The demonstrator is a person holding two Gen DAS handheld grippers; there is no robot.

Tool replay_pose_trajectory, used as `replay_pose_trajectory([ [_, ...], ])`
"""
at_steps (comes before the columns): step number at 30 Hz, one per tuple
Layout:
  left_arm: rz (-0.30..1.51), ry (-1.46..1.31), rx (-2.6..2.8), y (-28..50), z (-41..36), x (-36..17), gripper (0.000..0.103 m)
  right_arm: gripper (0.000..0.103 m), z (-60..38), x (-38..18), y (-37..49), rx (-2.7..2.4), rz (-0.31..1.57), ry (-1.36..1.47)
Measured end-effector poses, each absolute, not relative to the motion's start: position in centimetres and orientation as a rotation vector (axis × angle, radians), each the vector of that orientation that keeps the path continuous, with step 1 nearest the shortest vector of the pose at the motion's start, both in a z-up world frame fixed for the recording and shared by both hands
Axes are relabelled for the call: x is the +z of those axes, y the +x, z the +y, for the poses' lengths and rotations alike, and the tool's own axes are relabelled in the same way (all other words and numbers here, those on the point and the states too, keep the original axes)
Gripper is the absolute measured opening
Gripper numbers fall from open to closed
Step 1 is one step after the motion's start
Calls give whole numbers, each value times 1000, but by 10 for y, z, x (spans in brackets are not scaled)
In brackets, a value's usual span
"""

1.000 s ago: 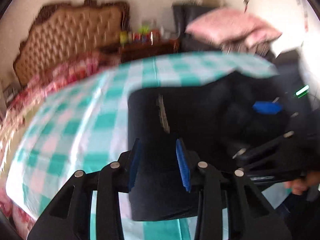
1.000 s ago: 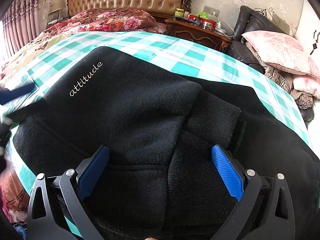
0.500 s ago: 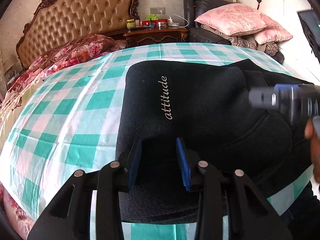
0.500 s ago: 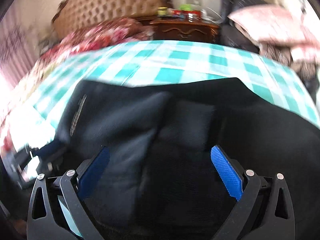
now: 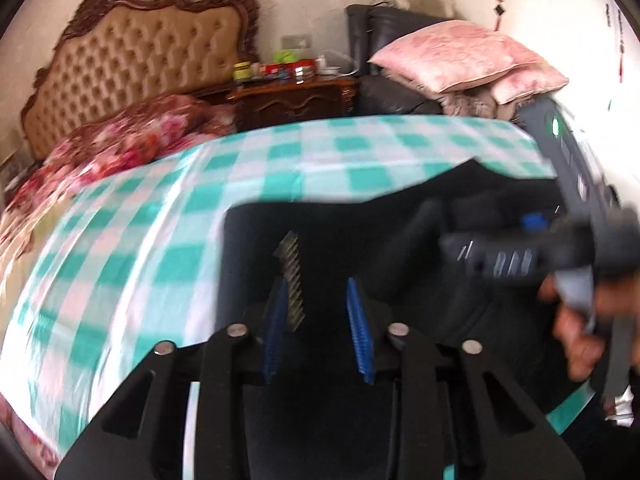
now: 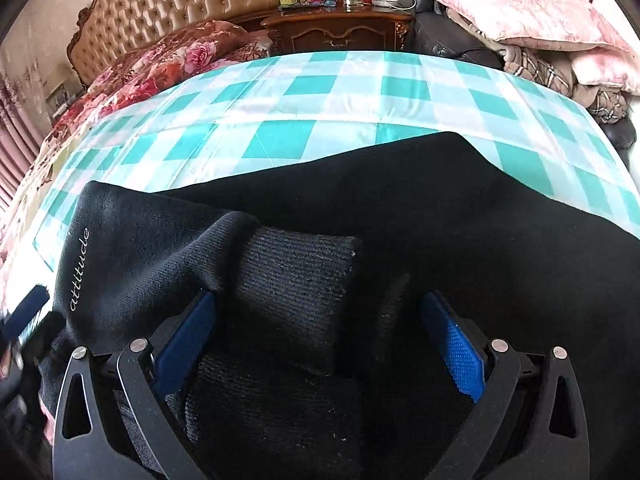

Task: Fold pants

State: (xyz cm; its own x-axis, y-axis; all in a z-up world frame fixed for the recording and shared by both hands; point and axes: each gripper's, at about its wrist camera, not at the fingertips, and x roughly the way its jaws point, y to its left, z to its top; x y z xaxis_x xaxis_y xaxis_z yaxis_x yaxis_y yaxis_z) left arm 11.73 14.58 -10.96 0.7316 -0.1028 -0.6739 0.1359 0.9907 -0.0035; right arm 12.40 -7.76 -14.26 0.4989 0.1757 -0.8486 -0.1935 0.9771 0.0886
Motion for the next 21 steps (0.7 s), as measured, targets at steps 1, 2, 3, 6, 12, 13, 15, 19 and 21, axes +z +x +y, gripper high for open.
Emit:
replay_pose_trajectory([
  [1,753,19,-152,129,143,-109,28,98,-77,-142,124,222,1023,-19],
  [2,776,-7,-153,141,142,-111,25,98,-77,-142,124,222,1023,-19],
  [3,813,-30,-138,157,141,-115,24,98,-77,-142,123,223,1020,-20],
  [6,937,-152,-112,197,148,-135,24,98,-77,-142,122,226,1014,-20],
  [12,985,-192,-117,207,153,-143,25,98,-77,-142,123,221,1007,-21],
  [13,979,-193,-114,207,154,-143,25,98,-77,-142,123,222,1007,-20],
  [15,967,-184,-107,205,151,-143,24,98,-77,-142,123,222,1008,-20],
  [19,942,-205,-110,203,153,-145,24,98,-77,-142,123,221,1008,-21],
  [21,928,-206,-108,201,153,-145,24,98,-77,-142,123,222,1008,-21],
])
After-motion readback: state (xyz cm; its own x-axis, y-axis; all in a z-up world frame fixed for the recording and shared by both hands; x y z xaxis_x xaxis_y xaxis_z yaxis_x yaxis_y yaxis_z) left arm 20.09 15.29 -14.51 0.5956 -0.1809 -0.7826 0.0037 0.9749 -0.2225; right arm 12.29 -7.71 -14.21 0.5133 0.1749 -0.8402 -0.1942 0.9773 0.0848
